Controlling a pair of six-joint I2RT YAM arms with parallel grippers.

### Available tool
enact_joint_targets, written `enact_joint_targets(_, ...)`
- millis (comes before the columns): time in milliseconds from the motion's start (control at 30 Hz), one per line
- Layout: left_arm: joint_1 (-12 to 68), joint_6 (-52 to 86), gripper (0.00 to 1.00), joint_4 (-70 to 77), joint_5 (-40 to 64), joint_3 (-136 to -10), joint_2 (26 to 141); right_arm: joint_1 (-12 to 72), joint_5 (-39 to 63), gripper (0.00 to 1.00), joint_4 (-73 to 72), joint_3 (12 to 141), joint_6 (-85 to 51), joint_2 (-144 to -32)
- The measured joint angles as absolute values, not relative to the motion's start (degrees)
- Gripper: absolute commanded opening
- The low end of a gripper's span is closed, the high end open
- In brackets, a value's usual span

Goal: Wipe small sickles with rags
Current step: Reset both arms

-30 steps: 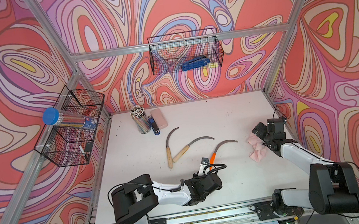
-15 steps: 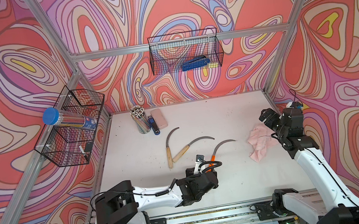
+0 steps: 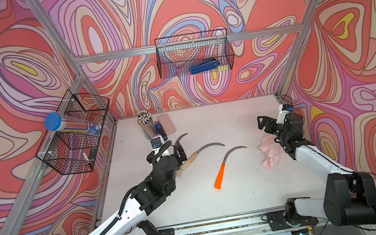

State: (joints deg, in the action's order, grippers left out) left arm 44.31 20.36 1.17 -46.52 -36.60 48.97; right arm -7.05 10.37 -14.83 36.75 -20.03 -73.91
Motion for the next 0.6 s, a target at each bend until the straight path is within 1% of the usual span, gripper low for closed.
enact_joint_targets(133, 31.92, 11.20, 1.00, 13.69, -49.01, -20.95, 44.14, -6.35, 7.77, 0.98, -29.15, 29.10, -16.23, -79.72)
enact_joint_targets(200, 28.82, 7.33, 1.00, 21.50, -49.23, -14.46, 44.05, -5.48, 5.39, 0.98, -34.39, 26.22, -14.39, -82.19)
enact_joint_targets(267, 26.50, 3.68, 1.00, 28.47, -48.69, -9.93, 46.74, -3.42, 2.24, 0.98, -39.00, 24.36, -11.94, -82.91)
enact_joint_targets(333, 23.70, 1.26, 0.99, 35.22, -46.76, -8.23, 52.99, -1.89, 0.30, 0.98, -40.60, 24.88, -10.33, -82.96)
enact_joint_targets(467, 17.21, -1.15, 1.00, 52.66, -43.31, -7.88, 73.12, -0.58, -4.80, 0.98, -41.06, 27.90, -7.86, -82.96)
enact_joint_targets(533, 16.23, -2.37, 0.99, 57.58, -41.08, -7.84, 79.40, -0.36, -6.96, 0.98, -42.61, 27.79, -6.90, -83.70)
enact_joint_targets(600, 14.06, -2.37, 1.00, 61.04, -37.60, -8.34, 82.81, -0.19, -7.62, 0.98, -45.15, 27.53, -5.78, -86.37)
